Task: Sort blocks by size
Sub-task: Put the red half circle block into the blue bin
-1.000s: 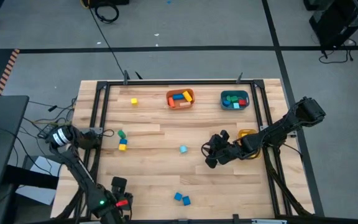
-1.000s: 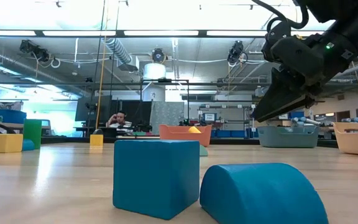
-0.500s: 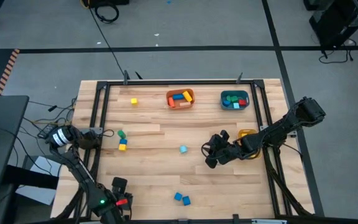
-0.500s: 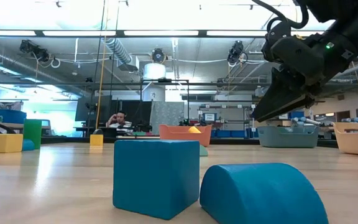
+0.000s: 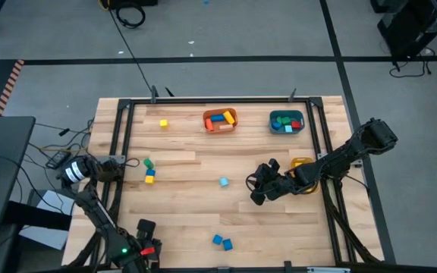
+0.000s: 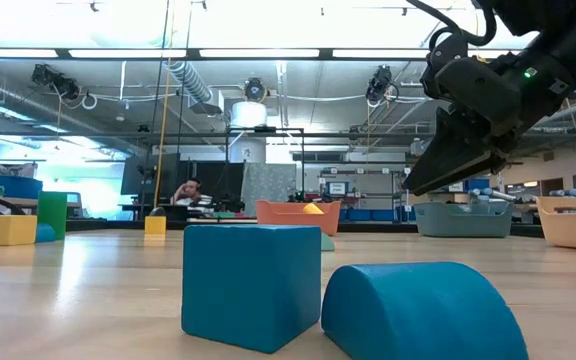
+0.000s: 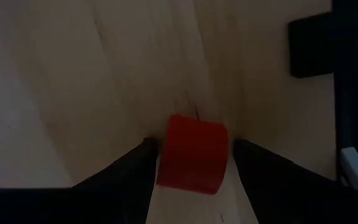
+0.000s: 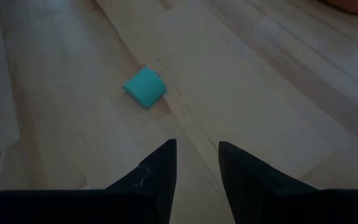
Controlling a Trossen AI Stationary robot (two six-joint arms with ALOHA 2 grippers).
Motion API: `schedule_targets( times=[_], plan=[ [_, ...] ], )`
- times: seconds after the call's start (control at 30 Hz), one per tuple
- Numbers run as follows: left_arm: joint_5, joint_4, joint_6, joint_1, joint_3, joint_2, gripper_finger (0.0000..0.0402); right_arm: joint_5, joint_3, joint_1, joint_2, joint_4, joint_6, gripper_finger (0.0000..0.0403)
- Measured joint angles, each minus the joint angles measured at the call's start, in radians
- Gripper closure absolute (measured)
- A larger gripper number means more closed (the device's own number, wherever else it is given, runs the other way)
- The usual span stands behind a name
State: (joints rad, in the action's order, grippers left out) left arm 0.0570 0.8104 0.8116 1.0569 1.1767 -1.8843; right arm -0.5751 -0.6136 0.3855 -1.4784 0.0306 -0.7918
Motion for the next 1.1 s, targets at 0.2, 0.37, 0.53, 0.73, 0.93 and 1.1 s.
schedule_targets(
  times=[0.2, 0.37, 0.53, 0.73, 0.93, 1.1],
  plan=[
    [-0.003, -0.003, 0.000, 0.000, -0.001, 0.004, 0.0220, 0.000, 0.000, 0.000, 0.000, 0.000, 0.000, 0.0269],
    [-0.009, -0.001, -0.019, 0.000, -0.002, 0.004, 0.0267, 0.000, 0.000, 0.000, 0.000, -0.001, 0.000, 0.0270],
    [-0.011, 0.002, -0.047, -0.014, -0.002, 0.003, 0.0266, 0.002, 0.000, 0.000, 0.000, -0.001, 0.001, 0.0268],
    [0.003, 0.028, -0.084, -0.079, -0.003, 0.020, 0.0253, 0.005, 0.000, 0.000, 0.000, -0.004, 0.001, 0.0270],
    [0.167, 0.085, -0.155, -0.176, -0.005, 0.090, 0.0256, 0.020, 0.000, 0.000, 0.000, -0.019, 0.003, 0.0269],
    [0.267, 0.064, -0.257, -0.304, -0.003, 0.151, 0.0256, 0.021, 0.000, 0.000, 0.000, -0.020, 0.013, 0.0270]
  ],
)
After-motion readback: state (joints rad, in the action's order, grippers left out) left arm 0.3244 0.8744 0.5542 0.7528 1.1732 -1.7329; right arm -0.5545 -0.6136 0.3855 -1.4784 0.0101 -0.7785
